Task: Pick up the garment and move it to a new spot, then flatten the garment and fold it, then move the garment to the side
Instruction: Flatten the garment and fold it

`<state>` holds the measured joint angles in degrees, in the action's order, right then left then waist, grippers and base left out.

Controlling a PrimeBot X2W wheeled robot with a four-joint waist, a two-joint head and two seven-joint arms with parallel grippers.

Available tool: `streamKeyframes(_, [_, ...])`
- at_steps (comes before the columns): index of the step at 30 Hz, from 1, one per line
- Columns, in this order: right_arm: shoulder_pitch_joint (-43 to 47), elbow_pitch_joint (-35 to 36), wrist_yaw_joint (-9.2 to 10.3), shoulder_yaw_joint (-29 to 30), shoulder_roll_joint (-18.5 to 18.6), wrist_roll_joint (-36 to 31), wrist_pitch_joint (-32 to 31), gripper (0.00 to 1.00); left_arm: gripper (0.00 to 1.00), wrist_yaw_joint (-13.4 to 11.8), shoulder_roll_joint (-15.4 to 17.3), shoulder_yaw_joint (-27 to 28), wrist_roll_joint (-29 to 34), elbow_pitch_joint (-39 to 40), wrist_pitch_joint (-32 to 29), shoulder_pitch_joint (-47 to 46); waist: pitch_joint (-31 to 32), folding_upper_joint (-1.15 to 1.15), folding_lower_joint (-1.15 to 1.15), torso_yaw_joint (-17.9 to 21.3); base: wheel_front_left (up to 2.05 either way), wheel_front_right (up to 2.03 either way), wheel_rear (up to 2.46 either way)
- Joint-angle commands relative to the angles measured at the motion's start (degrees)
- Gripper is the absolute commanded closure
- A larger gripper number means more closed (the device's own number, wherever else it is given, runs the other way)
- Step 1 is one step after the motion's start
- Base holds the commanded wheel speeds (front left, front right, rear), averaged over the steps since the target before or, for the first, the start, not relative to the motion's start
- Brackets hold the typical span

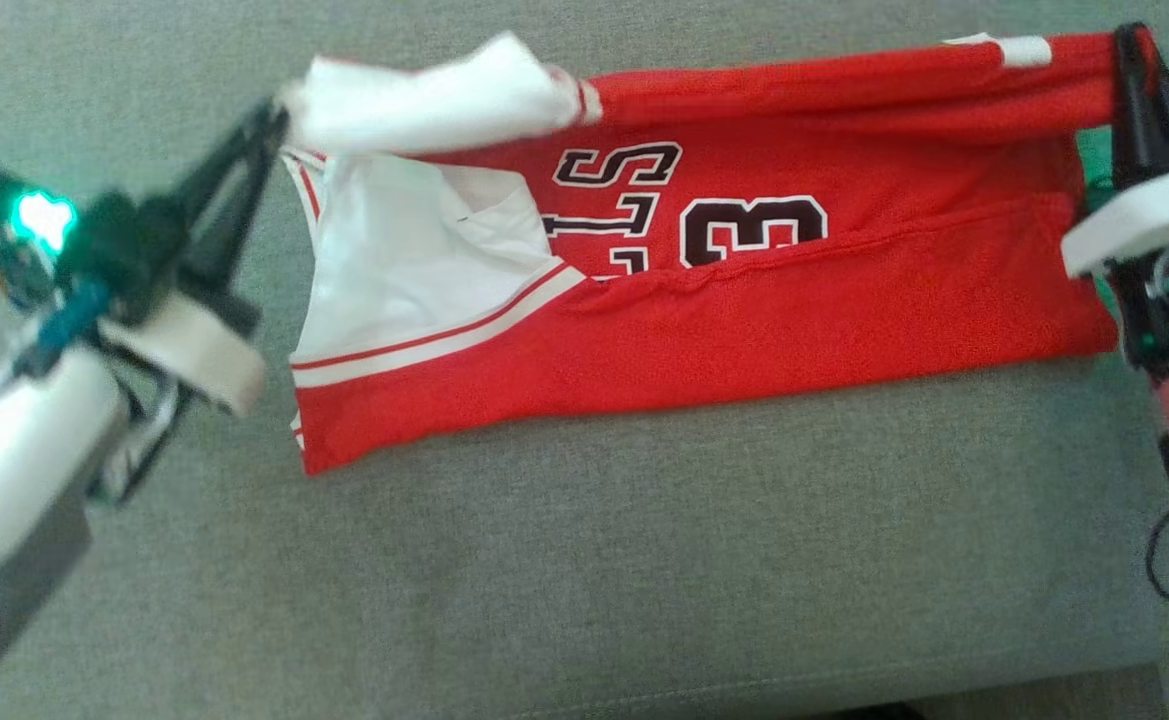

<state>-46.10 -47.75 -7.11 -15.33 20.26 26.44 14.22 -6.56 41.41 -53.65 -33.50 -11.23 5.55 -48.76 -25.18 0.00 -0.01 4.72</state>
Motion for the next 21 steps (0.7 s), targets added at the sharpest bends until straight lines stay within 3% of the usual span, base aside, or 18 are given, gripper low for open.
streamKeyframes(1, [3.4,4.7,-0.37,1.6,1.1,-1.3,0.7,1.00,1.00,-2.4,4.0,3.0,-0.7,4.2,0.1,1.7,0.2,0.00,0.01,-0.2,0.00,0.00,0.00])
streamKeyframes(7, [12.7,11.4,-0.37,6.9,-0.8,-3.6,0.8,1.00,1.00,-8.0,6.4,2.4,-1.9,12.4,-0.4,9.5,1.0,0.00,0.01,-0.5,0.00,0.00,0.00])
streamKeyframes(12, [16.7,13.1,-0.37,8.5,-1.8,-5.1,0.8,0.98,1.00,-10.3,6.6,1.8,-2.6,15.6,-0.6,12.8,1.2,0.00,0.01,-0.7,0.00,0.00,0.00])
streamKeyframes(13, [17.4,13.3,-0.37,8.5,-2.2,-5.2,0.8,0.77,1.00,-10.6,6.5,1.5,-2.8,16.0,-0.7,13.6,1.2,0.00,0.01,-0.7,0.00,0.00,0.00])
streamKeyframes(14, [18.0,13.2,-0.37,9.1,-2.6,-5.1,0.8,0.02,1.00,-10.8,6.2,1.2,-3.3,16.4,-0.8,14.4,1.2,0.00,0.01,-0.7,0.00,0.00,0.00])
streamKeyframes(15, [18.3,13.3,-0.37,9.6,-2.8,-5.4,0.8,0.00,1.00,-11.3,5.8,1.3,-3.9,16.6,-0.7,15.1,1.2,0.00,0.01,-0.7,0.00,0.00,0.00])
streamKeyframes(16, [18.6,13.7,-0.37,10.2,-3.1,-5.8,0.8,0.00,0.71,-11.7,5.3,1.2,-4.3,16.8,-0.5,15.8,1.2,0.00,0.01,-0.7,0.00,0.00,0.00])
streamKeyframes(17, [19.0,14.4,-0.37,11.4,-3.6,-6.2,0.8,0.00,0.15,-12.1,4.8,1.0,-4.7,16.7,-0.4,16.5,1.3,0.00,0.01,-0.7,0.00,0.00,0.00])
streamKeyframes(18, [19.5,15.2,-0.37,13.1,-4.2,-6.6,0.8,0.00,0.00,-12.7,4.3,1.1,-4.9,16.6,0.1,17.1,1.5,0.00,0.01,-0.7,0.00,0.00,0.00])
streamKeyframes(21, [22.4,19.0,-0.37,18.6,-6.7,-8.9,0.8,0.00,0.00,-15.8,1.6,1.8,-4.9,15.3,3.4,19.0,2.4,0.00,0.01,-0.9,0.00,0.00,0.00])
